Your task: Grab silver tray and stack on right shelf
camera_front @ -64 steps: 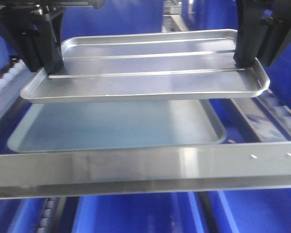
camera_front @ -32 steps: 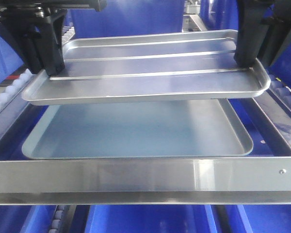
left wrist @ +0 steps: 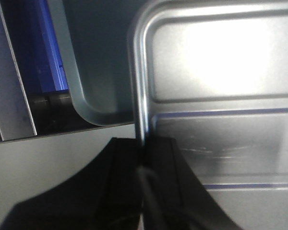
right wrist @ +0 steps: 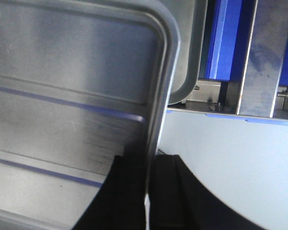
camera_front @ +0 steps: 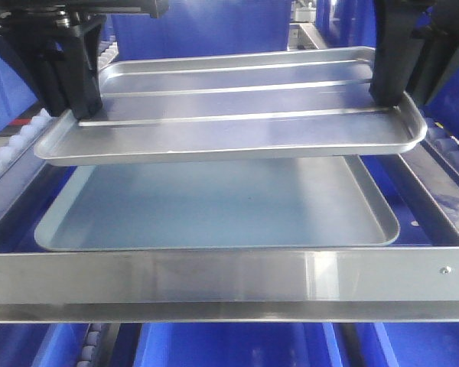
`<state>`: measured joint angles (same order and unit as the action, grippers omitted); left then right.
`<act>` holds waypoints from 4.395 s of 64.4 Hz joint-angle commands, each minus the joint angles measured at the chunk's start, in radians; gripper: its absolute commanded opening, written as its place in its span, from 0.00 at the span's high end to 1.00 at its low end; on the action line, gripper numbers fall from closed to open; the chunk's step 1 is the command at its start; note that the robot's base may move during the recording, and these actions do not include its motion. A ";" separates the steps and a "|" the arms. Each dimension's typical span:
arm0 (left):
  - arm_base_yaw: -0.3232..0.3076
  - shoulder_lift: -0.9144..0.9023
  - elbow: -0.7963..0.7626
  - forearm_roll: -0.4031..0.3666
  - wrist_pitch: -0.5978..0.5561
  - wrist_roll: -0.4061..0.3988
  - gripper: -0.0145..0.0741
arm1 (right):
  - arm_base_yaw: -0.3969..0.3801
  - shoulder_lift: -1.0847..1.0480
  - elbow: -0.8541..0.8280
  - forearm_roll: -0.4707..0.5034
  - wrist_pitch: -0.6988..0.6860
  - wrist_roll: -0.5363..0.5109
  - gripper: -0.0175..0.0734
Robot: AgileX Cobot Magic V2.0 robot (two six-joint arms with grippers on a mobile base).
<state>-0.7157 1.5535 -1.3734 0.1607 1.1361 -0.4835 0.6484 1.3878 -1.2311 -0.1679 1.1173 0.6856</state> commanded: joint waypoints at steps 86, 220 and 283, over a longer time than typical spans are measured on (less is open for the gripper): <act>0.135 0.293 -0.086 0.063 -0.302 0.033 0.94 | -0.179 0.308 -0.038 -0.008 -0.494 -0.209 0.74; 0.122 -1.363 0.880 0.062 -0.715 0.147 0.95 | -0.122 -1.180 0.734 -0.096 -0.662 -0.324 0.75; 0.255 -1.555 0.894 -0.089 -0.670 0.382 0.95 | -0.122 -1.307 0.732 -0.096 -0.666 -0.324 0.75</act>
<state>-0.5241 -0.0148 -0.4632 0.1350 0.5468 -0.2045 0.5247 0.0685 -0.4661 -0.2376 0.5329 0.3715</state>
